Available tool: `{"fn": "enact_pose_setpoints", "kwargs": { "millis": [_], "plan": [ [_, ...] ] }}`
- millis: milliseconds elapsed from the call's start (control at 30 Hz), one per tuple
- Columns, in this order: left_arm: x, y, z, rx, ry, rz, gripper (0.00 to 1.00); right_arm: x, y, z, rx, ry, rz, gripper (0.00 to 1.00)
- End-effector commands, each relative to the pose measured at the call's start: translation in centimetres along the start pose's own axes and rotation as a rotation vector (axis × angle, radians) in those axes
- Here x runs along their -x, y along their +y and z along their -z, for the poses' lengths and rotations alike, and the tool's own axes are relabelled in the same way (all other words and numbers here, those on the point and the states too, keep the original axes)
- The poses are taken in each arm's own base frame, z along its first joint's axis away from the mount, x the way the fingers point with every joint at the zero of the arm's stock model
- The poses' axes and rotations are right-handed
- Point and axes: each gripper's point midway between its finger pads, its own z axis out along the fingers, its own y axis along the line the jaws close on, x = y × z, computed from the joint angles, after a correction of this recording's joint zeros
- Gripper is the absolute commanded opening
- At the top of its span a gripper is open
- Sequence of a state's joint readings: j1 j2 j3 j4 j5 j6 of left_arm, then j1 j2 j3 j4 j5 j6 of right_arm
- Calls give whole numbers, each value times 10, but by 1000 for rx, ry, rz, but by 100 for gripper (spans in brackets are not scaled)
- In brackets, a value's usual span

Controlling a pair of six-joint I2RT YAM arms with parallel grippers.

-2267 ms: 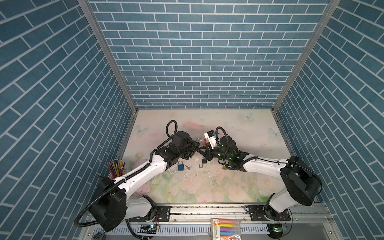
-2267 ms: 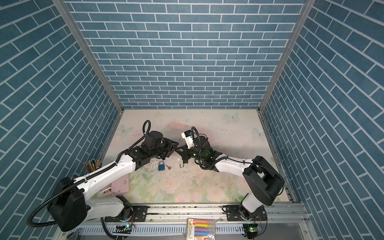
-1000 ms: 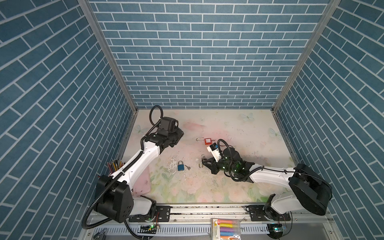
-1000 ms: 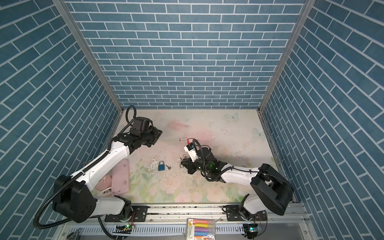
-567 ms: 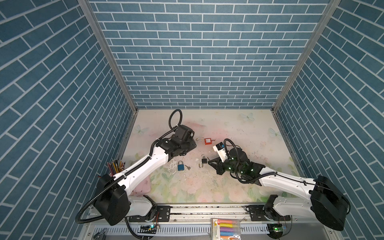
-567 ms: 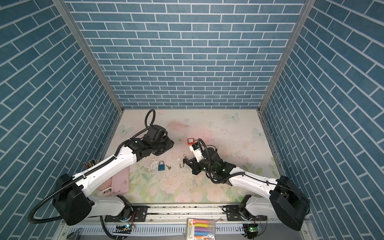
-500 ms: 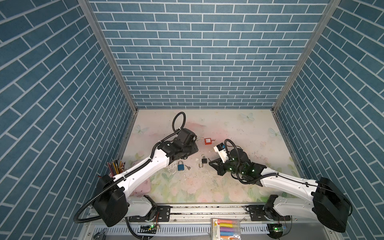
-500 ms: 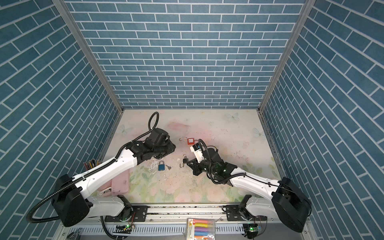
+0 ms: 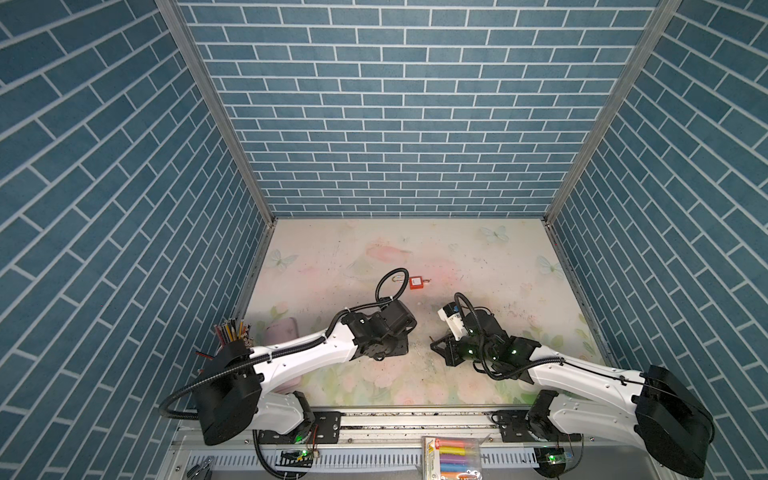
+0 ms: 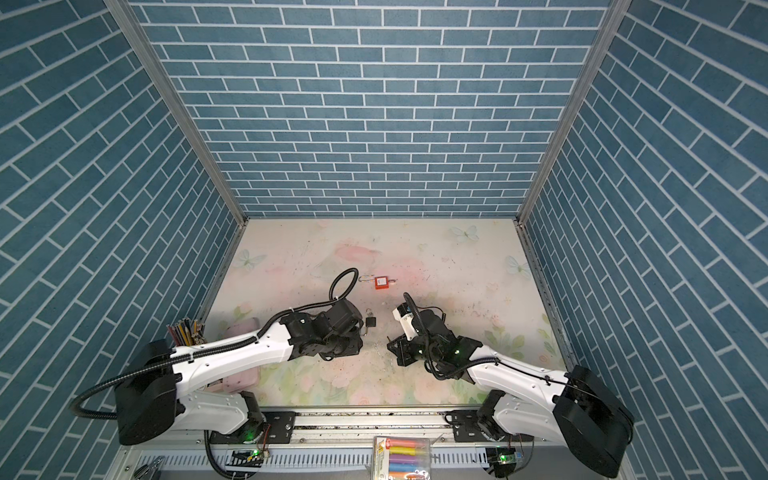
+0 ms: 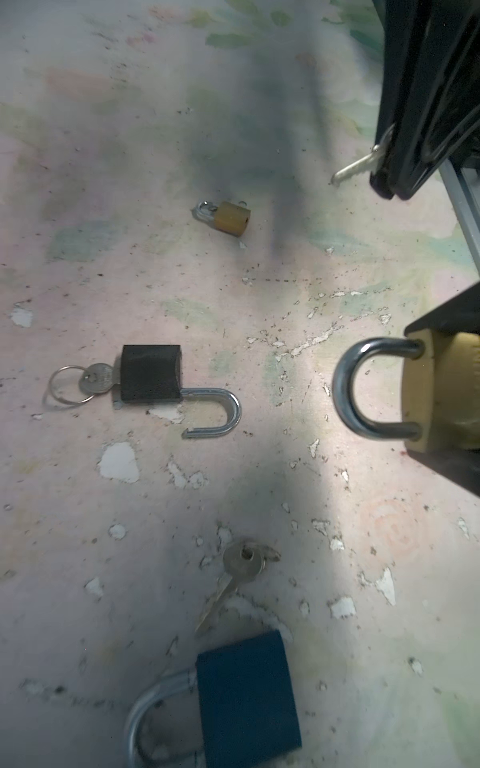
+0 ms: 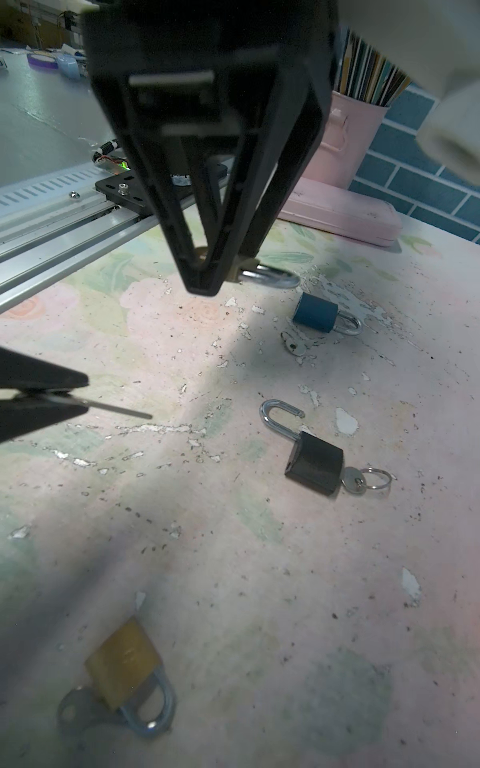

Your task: Lock with the key

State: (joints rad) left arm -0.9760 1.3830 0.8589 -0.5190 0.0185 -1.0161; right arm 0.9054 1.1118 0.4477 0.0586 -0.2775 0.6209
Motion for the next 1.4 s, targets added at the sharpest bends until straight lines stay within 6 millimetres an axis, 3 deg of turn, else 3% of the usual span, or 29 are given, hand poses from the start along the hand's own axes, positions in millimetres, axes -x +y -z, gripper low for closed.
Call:
{"fn": "enact_pose_setpoints", "kwargs": {
  "millis": [0,100,333,667,1100,1367],
  "plan": [
    [-5,-6,-12,-20,22,13,0,-4,-8,1,-29,6,-44,0],
    [-7,-2,-18,20,40,11,0,-6,-9,0,-30,10,-43,0],
    [-22,-14,-34,7,88,0,0,-8,-12,1,-35,10,-39,0],
    [-23,-21,-50,34,105,-6,1,-11,-14,0,-35,15,-38,0],
    [-21,-6,-57,130,95,-16,23,-13,-14,0,-32,23,-39,0],
    [-22,-8,-61,131,107,-26,32,-12,-13,0,-30,28,-39,0]
  ]
}}
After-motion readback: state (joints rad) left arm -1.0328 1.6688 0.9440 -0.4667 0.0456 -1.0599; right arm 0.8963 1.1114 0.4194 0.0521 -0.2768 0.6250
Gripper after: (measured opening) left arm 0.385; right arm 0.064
